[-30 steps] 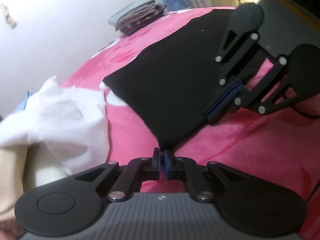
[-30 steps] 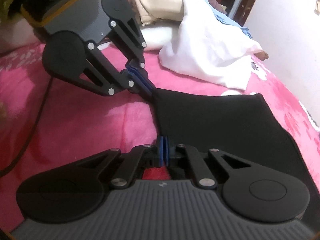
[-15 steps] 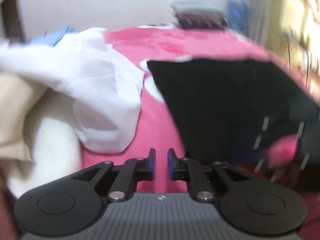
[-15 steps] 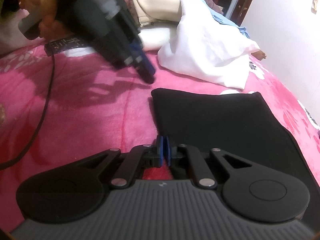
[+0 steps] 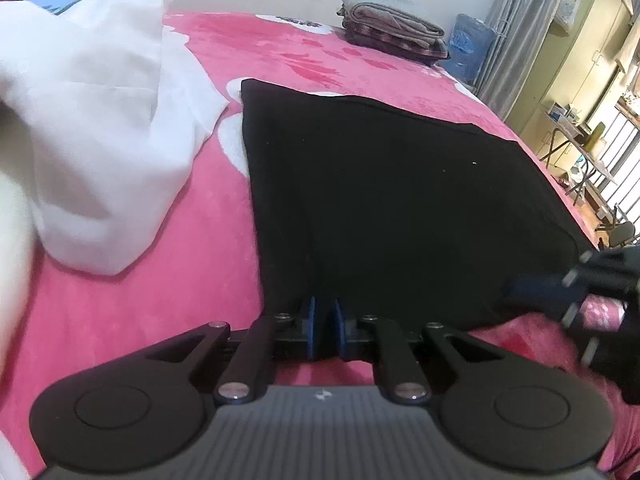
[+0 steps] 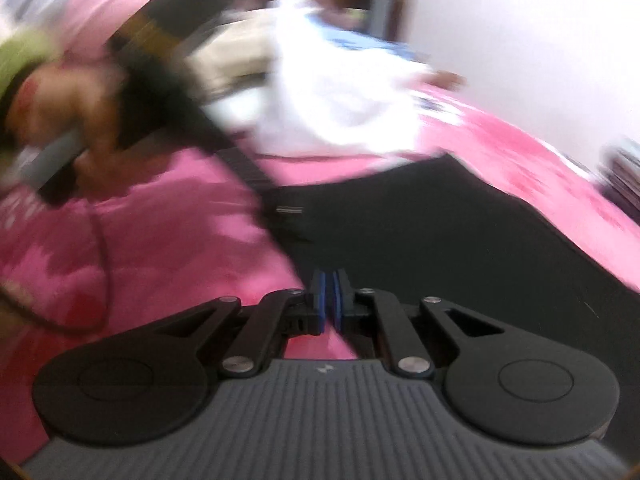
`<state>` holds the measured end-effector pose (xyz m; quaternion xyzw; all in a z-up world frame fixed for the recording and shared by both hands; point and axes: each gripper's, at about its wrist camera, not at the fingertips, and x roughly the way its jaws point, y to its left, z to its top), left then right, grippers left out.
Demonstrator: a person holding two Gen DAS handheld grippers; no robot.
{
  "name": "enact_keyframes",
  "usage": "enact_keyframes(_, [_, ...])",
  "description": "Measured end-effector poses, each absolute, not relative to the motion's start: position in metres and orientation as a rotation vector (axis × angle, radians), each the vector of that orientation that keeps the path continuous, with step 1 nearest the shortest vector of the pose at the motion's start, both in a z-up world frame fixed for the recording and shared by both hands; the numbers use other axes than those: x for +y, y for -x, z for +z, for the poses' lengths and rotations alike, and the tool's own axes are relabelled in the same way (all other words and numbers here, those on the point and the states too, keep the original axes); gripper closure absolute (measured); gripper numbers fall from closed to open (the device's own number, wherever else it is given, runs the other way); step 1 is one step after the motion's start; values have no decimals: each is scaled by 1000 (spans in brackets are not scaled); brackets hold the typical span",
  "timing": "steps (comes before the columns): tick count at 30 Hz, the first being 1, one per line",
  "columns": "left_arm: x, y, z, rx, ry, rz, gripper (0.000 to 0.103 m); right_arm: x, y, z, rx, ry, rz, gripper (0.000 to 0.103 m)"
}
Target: Fold clothes
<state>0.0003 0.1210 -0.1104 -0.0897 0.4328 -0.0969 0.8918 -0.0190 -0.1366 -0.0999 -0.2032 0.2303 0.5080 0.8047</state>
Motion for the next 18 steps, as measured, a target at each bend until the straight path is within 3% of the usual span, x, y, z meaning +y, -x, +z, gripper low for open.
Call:
enact_keyframes(12, [119,2,-108,897,134,-183,92,-336,-49,-110,679,45,370,98])
enact_keyframes(15, [118,2,-108,899,129,-177,92,-382,-43,-121,698,-29,211,103])
enact_keyframes(18, [117,2,-108,903,125,-168,91,-410,-34,-115,674,-51,67,98])
